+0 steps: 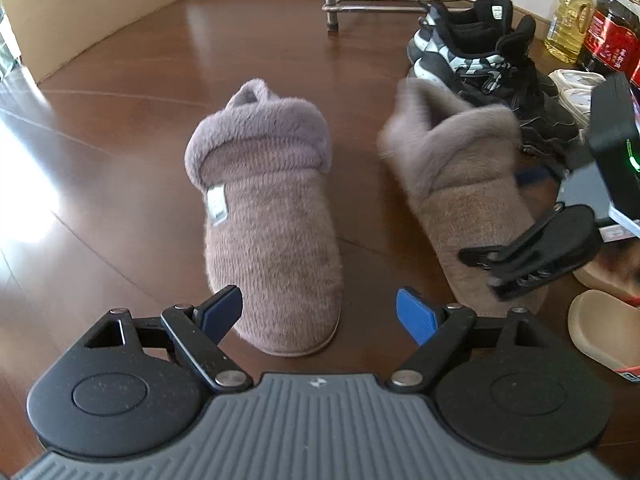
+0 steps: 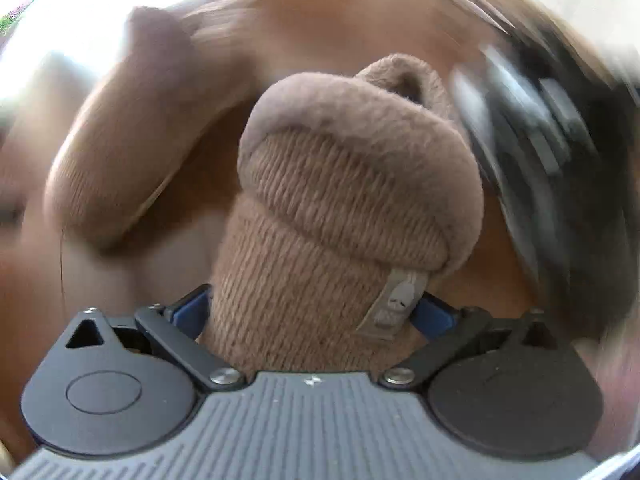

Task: Organize scattered shoes
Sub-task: 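Carry the brown slipper toward the black high-tops with the right tool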

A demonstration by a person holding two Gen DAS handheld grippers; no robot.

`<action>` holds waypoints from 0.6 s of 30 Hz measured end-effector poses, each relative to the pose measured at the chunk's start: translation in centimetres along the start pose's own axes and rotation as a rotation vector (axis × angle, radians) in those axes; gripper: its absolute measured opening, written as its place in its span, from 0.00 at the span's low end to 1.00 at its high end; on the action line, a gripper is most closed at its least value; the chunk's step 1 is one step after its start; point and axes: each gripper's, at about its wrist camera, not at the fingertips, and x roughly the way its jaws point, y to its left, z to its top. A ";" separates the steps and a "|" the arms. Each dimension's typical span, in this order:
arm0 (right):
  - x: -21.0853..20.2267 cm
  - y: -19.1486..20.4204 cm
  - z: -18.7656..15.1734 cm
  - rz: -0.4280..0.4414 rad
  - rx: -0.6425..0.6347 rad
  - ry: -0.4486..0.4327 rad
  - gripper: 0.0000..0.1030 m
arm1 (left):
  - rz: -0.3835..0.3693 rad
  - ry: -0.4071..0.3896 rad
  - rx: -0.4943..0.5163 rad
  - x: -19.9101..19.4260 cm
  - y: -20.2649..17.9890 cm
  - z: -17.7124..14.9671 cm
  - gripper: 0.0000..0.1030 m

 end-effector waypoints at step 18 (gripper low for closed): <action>2.2 -5.2 -1.7 -0.092 -0.255 -0.044 0.99 | 0.005 0.012 0.033 0.9 -2.6 -0.3 0.83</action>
